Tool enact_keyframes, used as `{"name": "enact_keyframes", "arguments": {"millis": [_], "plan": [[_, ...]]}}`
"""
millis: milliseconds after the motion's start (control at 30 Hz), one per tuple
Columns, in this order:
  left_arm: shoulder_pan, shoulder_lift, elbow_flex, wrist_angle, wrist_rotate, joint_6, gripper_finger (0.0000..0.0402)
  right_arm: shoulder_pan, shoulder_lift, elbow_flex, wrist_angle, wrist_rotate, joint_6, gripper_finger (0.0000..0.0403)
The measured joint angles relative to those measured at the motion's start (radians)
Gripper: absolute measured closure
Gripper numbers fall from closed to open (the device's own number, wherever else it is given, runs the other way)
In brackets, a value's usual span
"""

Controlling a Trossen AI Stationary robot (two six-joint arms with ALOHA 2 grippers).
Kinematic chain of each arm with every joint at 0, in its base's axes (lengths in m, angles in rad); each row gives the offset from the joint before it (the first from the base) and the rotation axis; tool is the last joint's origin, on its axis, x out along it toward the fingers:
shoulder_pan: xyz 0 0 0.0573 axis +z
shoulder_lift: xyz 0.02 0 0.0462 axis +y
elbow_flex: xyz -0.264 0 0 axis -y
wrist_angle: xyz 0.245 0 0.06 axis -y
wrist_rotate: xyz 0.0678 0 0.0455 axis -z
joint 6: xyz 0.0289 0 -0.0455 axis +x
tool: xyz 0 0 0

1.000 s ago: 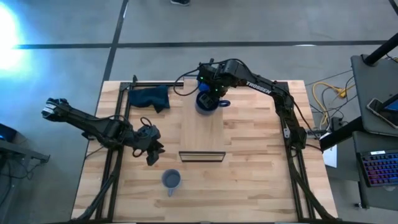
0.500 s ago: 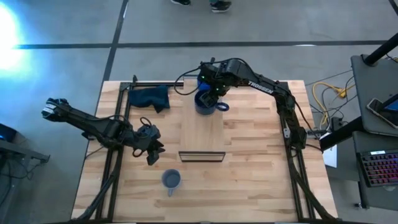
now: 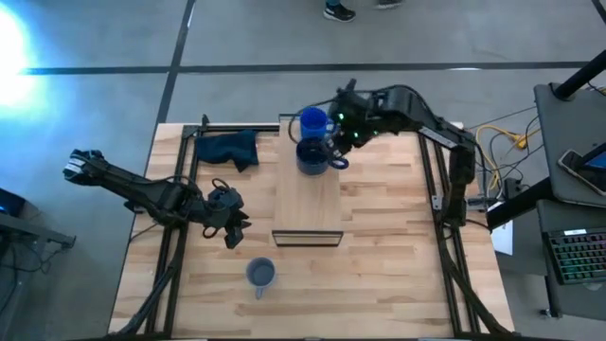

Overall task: Stack small to large cups/mugs on shelf
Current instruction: Put the blue mug on the shelf

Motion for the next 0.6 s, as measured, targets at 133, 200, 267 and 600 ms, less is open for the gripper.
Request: {"name": "enact_keyframes", "arguments": {"millis": [133, 200, 267, 600], "plan": [[0.002, -0.001, 0.000, 0.000, -0.001, 0.026, 0.0301, 0.097, -0.004, -0.020, 0.001, -0.008, 0.095, 0.0287], [0.008, -0.001, 0.001, 0.001, -0.004, 0.037, 0.0301, 0.135, 0.006, -0.047, 0.006, -0.009, 0.129, 0.0301], [0.022, 0.000, 0.001, 0.001, -0.011, 0.053, 0.0301, 0.162, 0.014, -0.080, 0.006, -0.003, 0.149, 0.0317], [0.113, -0.012, 0.000, -0.125, -0.013, 0.211, 0.0301, 0.205, 0.067, -0.196, 0.227, 0.013, 0.342, 0.0375]]}}
